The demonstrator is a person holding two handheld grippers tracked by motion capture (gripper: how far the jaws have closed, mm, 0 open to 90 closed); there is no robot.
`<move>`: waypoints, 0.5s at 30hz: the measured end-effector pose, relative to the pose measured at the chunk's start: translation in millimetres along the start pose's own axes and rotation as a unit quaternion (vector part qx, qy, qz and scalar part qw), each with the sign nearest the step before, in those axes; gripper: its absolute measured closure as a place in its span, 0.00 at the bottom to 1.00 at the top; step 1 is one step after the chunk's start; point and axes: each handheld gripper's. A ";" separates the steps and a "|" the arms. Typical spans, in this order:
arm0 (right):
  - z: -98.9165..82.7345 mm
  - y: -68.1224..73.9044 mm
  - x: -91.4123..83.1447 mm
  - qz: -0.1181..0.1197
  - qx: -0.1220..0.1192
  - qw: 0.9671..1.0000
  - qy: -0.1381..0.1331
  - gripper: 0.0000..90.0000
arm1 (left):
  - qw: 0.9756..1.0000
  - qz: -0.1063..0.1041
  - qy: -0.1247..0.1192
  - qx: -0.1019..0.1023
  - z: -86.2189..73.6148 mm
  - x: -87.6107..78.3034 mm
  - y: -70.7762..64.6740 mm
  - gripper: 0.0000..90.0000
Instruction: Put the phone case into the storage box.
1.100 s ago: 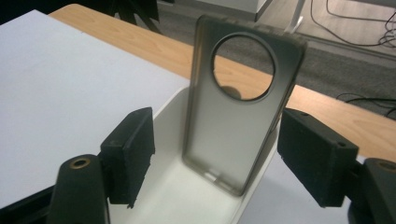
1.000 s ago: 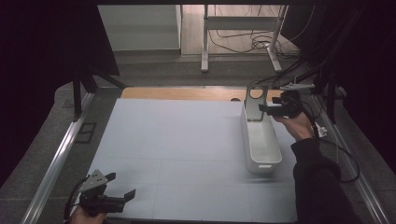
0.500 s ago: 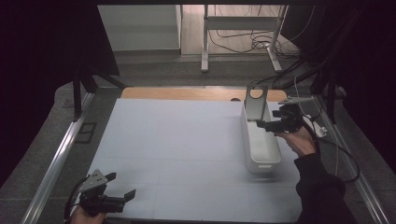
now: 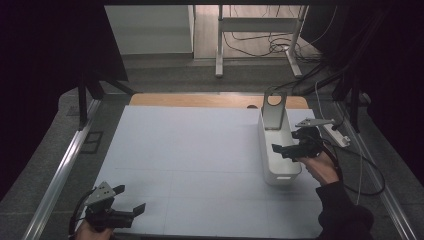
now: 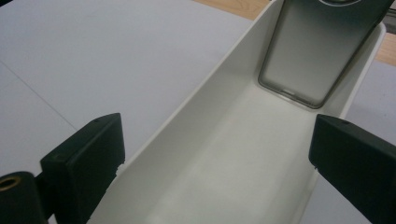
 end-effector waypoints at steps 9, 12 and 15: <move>-13.4 13.9 -7.4 -0.011 -0.009 1.000 0.000 0.00 | 1.000 -0.001 0.000 0.000 -0.2 0.0 0.0 0.00; -19.0 16.9 -12.7 -0.011 -0.008 1.000 -0.003 0.00 | 1.000 -0.001 0.000 0.001 -0.1 0.1 -0.2 0.00; -25.9 19.1 -17.0 -0.013 -0.003 1.000 -0.003 0.00 | 1.000 -0.001 0.000 0.001 -0.2 -0.1 -0.2 0.00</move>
Point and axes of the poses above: each handheld gripper's, and its own axes: x roughly forward along the jaws, z roughly out of its top, y roughly to its left, and after that the axes turned 9 degrees about x, right-handed
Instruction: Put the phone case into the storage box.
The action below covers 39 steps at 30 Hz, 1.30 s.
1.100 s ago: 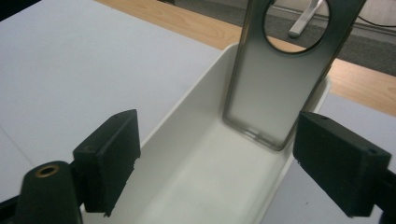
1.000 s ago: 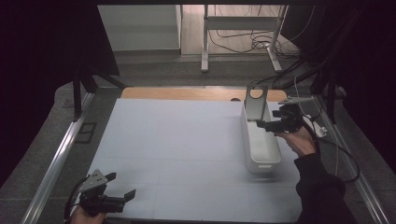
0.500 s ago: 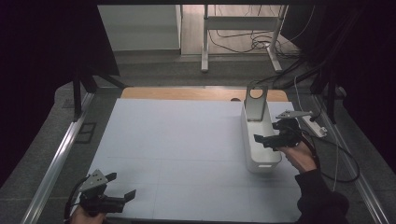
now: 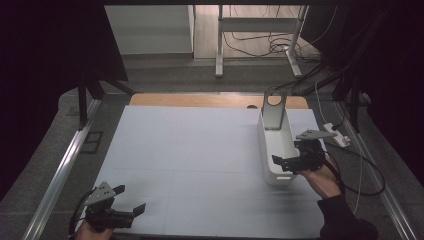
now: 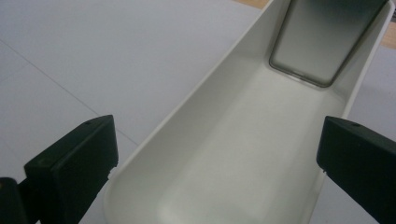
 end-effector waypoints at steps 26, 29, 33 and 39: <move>-48.2 15.8 -37.6 -0.005 0.016 1.000 -0.019 0.00 | 1.000 0.002 -0.001 -0.001 -0.1 -0.4 -0.1 0.00; -53.2 18.7 -43.1 -0.004 0.019 0.999 -0.026 0.00 | 1.000 0.002 -0.001 -0.001 -0.1 -0.3 -0.1 0.00; -60.7 19.3 -46.9 -0.005 0.024 0.999 -0.027 0.00 | 1.000 0.002 -0.002 -0.002 -0.3 -0.4 -0.1 0.00; -75.8 18.9 -51.6 -0.014 0.031 0.999 -0.023 0.00 | 1.000 0.002 -0.002 -0.003 -0.2 -0.3 -0.1 0.00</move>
Point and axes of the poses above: each handheld gripper's, and its own axes: x roughly forward along the jaws, z roughly out of its top, y roughly to its left, and after that the axes turned 9 degrees about x, right-handed
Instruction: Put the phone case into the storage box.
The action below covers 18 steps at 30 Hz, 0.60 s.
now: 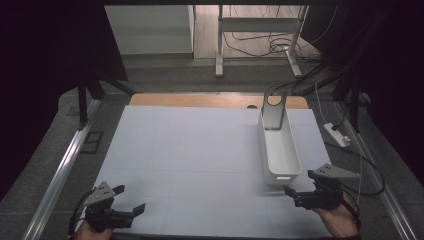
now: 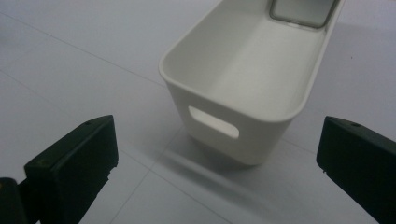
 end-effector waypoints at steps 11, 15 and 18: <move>-19.2 -1.6 -7.0 -0.009 0.012 1.000 0.005 0.00 | 1.000 0.000 -0.004 -0.002 -0.5 -0.8 0.5 0.00; -25.5 -0.8 -9.1 -0.011 0.014 1.000 0.008 0.00 | 1.000 0.000 -0.008 -0.003 -1.1 -1.7 0.9 0.00; -30.4 -0.9 -9.8 -0.017 0.015 1.000 0.014 0.00 | 1.000 0.000 -0.010 -0.005 -1.4 -2.1 1.0 0.00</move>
Point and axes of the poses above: each handheld gripper's, and its own axes: x roughly forward along the jaws, z roughly out of its top, y roughly to its left, and after that the axes turned 9 degrees about x, right-handed
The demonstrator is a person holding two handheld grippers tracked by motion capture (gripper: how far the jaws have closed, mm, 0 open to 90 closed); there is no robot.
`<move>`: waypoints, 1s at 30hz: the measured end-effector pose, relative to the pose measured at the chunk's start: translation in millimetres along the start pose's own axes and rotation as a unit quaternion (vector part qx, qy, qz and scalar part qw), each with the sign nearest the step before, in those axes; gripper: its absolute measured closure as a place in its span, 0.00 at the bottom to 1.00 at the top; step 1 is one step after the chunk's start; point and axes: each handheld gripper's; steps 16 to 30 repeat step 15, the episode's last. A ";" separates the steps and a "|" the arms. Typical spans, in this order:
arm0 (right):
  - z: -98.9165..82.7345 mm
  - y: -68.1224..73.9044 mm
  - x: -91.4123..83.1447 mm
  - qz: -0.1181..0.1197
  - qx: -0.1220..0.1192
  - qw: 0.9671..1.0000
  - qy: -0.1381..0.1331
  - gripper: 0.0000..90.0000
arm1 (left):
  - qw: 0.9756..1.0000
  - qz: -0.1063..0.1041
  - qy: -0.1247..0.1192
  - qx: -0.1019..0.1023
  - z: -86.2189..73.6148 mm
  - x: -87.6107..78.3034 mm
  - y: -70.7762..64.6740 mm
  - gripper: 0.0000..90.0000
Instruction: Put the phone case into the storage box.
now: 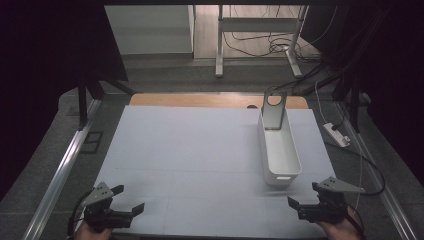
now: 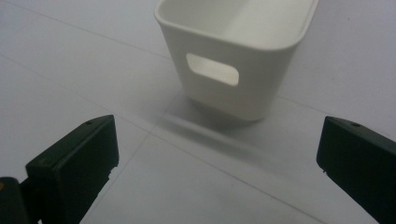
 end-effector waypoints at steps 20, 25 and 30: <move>-8.6 0.5 2.4 -0.011 -0.004 1.000 0.028 0.00 | 1.000 -0.002 -0.009 -0.003 -0.9 -1.7 0.4 0.00; -8.6 0.5 2.4 -0.011 -0.004 1.000 0.028 0.00 | 1.000 -0.002 -0.009 -0.003 -0.9 -1.7 0.4 0.00; -8.6 0.5 2.4 -0.011 -0.004 1.000 0.028 0.00 | 1.000 -0.002 -0.009 -0.003 -0.9 -1.7 0.4 0.00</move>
Point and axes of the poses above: each handheld gripper's, and its own axes: x roughly forward along the jaws, z roughly out of its top, y roughly to its left, and after that the axes turned 9 degrees about x, right-handed
